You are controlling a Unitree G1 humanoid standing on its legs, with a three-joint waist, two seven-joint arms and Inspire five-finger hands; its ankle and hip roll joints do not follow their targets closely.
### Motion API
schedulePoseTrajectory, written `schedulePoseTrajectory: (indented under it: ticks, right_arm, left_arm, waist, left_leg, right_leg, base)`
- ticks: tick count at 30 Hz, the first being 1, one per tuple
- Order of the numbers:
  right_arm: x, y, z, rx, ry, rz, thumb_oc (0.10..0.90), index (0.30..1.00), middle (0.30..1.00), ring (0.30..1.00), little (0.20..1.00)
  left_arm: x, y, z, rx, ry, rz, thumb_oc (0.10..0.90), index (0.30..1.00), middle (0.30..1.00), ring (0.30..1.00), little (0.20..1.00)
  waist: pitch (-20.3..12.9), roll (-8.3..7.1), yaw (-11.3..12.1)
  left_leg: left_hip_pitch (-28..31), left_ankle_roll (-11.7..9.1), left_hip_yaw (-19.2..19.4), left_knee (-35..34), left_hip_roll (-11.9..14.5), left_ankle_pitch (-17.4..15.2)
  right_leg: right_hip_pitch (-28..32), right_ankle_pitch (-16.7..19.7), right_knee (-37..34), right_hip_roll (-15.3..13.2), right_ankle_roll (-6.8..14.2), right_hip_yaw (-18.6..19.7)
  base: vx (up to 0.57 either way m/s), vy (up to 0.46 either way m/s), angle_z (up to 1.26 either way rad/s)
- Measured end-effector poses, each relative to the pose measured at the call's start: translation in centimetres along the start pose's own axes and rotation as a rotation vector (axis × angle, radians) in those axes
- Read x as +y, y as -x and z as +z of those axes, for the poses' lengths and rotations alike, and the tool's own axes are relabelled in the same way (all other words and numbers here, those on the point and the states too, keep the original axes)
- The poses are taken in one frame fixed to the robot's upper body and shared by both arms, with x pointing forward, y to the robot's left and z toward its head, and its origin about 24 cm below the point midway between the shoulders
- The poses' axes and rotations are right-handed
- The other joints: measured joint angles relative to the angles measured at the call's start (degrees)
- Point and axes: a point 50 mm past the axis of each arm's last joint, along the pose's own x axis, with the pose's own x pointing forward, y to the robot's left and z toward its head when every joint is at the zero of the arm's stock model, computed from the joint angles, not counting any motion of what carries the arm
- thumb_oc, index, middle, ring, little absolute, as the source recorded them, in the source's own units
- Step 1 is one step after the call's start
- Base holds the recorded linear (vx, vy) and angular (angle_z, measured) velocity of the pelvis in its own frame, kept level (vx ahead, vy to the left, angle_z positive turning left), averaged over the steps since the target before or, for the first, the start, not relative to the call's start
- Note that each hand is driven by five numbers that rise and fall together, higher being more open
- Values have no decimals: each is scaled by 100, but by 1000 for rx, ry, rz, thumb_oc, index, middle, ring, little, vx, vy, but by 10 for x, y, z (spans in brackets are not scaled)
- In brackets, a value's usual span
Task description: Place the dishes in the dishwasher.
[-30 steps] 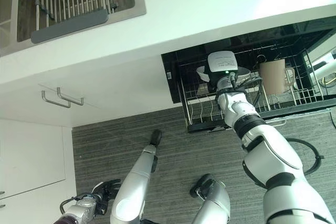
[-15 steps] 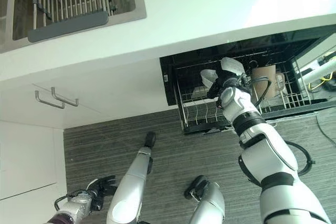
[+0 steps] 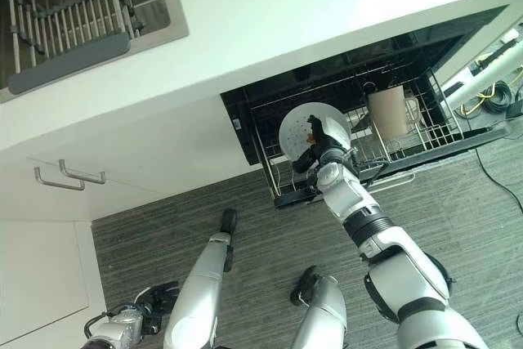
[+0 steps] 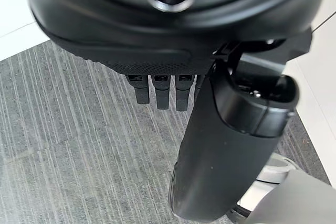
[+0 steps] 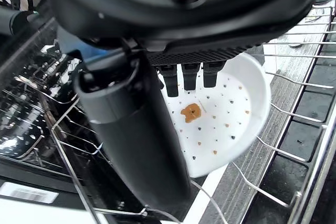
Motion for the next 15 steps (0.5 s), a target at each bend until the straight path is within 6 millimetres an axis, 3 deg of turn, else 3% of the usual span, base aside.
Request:
schedulePoseTrajectory:
  ticks: [4, 10, 13, 15]
  right_arm:
    - [10, 6, -4, 33, -64, 116, 800, 900, 900, 900, 900]
    - [12, 12, -6, 3, -98, 71, 800, 900, 900, 900, 900]
    - [19, 27, -10, -68, -158, 19, 800, 900, 900, 900, 900]
    - [31, 47, -20, -117, -222, 5, 800, 900, 900, 900, 900]
  left_arm:
    - [2, 0, 3, -11, 9, 16, 800, 900, 900, 900, 900]
    - [3, 1, -2, -3, 27, 32, 800, 900, 900, 900, 900]
    - [1, 2, -16, 35, 68, 46, 800, 900, 900, 900, 900]
    - [-2, 4, -35, 91, 117, 51, 800, 900, 900, 900, 900]
  waist:
    - [32, -55, -75]
    - [60, -98, -138]
    - [86, -121, -228]
    - [88, -134, -341]
  left_leg:
    - [1, 14, 70, 143, 28, -102]
    - [99, 13, 80, 67, 33, -90]
    - [585, 26, 185, -210, 32, -71]
    - [1223, 53, 318, -551, 20, -52]
  right_leg:
    - [12, 3, 10, 13, 6, 85]
    - [151, 79, -133, 48, 27, 82]
    - [625, 208, -518, 91, 81, 91]
    - [1243, 353, -1010, 140, 193, 90]
  base:
    - [-3, -2, -10]
    - [-11, -1, -2]
    - [30, -6, -9]
    - [-2, 18, -20]
